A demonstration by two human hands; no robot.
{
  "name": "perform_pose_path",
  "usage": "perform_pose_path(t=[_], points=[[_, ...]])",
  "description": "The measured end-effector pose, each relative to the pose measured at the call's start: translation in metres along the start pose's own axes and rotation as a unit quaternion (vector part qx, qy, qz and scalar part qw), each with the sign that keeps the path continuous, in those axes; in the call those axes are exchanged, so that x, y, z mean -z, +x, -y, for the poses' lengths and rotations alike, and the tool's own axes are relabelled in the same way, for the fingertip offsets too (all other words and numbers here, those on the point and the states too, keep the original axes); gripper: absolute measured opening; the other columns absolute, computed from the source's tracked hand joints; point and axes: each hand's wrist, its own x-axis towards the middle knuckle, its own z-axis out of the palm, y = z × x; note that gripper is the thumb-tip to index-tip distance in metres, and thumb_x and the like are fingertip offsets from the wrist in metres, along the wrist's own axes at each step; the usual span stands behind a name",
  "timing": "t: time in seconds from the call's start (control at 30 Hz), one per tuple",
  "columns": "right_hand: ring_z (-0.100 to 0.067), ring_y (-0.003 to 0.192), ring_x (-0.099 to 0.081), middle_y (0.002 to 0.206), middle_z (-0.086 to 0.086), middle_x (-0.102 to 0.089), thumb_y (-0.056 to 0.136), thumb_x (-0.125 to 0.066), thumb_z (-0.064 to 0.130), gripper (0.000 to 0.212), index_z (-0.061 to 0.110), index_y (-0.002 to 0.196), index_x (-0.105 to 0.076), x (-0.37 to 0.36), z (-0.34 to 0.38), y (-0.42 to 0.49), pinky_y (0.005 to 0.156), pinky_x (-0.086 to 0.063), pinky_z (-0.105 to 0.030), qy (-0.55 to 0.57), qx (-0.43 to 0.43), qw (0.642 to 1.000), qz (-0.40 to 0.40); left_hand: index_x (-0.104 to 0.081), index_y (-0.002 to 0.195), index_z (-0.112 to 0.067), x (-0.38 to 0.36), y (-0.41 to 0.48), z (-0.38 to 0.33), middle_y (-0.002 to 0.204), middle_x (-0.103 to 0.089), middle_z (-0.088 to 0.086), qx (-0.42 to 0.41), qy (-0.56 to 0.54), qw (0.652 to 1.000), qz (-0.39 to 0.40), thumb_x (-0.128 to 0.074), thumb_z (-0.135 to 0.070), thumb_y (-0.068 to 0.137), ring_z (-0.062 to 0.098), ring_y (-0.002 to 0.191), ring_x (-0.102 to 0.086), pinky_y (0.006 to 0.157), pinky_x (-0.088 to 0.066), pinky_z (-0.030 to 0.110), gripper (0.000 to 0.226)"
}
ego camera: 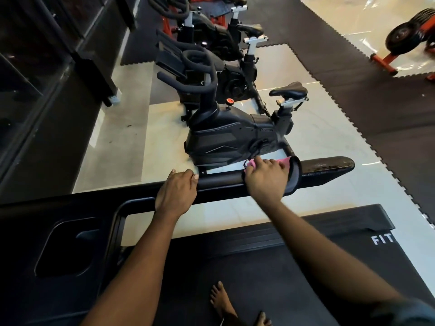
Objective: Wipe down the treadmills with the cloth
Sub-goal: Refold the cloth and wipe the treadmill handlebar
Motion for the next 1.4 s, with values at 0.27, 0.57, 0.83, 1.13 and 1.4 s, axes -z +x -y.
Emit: perform_pose_path(t=[0.27, 0.57, 0.83, 1.13, 1.4], points=[[-0.029, 0.086, -0.064, 0.085, -0.002, -0.072, 0.093, -0.039, 0.037, 0.03, 0.023, 0.091, -0.065, 0.003, -0.038, 0.005, 0.088, -0.041, -0.041, -0.024, 0.031, 0.999, -0.003, -0.06, 0.1, -0.008, -0.002, -0.002, -0.001, 0.097, -0.069, 0.018, 0.006, 0.018, 1.0, 0.0, -0.031, -0.027, 0.107, 0.039, 0.097, -0.06, 0.109, -0.036, 0.042, 0.035], [-0.03, 0.082, -0.062, 0.08, -0.002, -0.07, 0.094, -0.04, 0.036, 0.027, 0.023, 0.083, -0.061, 0.006, -0.05, 0.008, 0.088, -0.04, -0.043, -0.014, 0.003, 1.0, -0.013, -0.065, 0.104, -0.003, -0.001, 0.0, -0.007, 0.096, -0.068, 0.019, 0.043, -0.052, 0.995, -0.076, -0.037, -0.014, 0.106, 0.037, 0.098, -0.059, 0.124, -0.017, 0.04, 0.031], [-0.03, 0.079, -0.062, 0.077, -0.001, -0.066, 0.093, -0.042, 0.033, 0.026, 0.021, 0.08, -0.062, 0.012, -0.066, 0.015, 0.085, -0.041, -0.043, -0.023, -0.001, 1.0, -0.015, -0.065, 0.094, -0.01, -0.019, 0.032, -0.081, 0.094, -0.069, 0.009, -0.052, -0.104, 0.991, -0.069, -0.045, -0.018, 0.104, 0.028, 0.095, -0.061, 0.122, -0.016, 0.041, 0.024], [-0.029, 0.086, -0.062, 0.085, -0.002, -0.071, 0.092, -0.039, 0.034, 0.028, 0.022, 0.083, -0.063, 0.013, -0.098, 0.023, 0.09, -0.037, -0.042, -0.003, -0.004, 0.999, -0.032, -0.06, 0.094, -0.012, -0.04, 0.037, -0.11, 0.1, -0.067, 0.011, -0.048, -0.071, 0.996, 0.029, -0.034, -0.032, 0.108, 0.029, 0.098, -0.059, 0.112, -0.032, 0.045, 0.035], [-0.032, 0.108, -0.059, 0.106, -0.002, -0.074, 0.091, -0.033, 0.039, 0.042, 0.024, 0.099, -0.072, 0.014, -0.121, 0.031, 0.109, -0.029, -0.051, -0.019, -0.087, 0.996, 0.009, -0.056, 0.09, -0.015, -0.039, 0.033, -0.114, 0.094, -0.067, 0.011, -0.064, -0.026, 0.998, 0.012, -0.032, -0.031, 0.108, 0.03, 0.098, -0.06, 0.11, -0.034, 0.045, 0.034]])
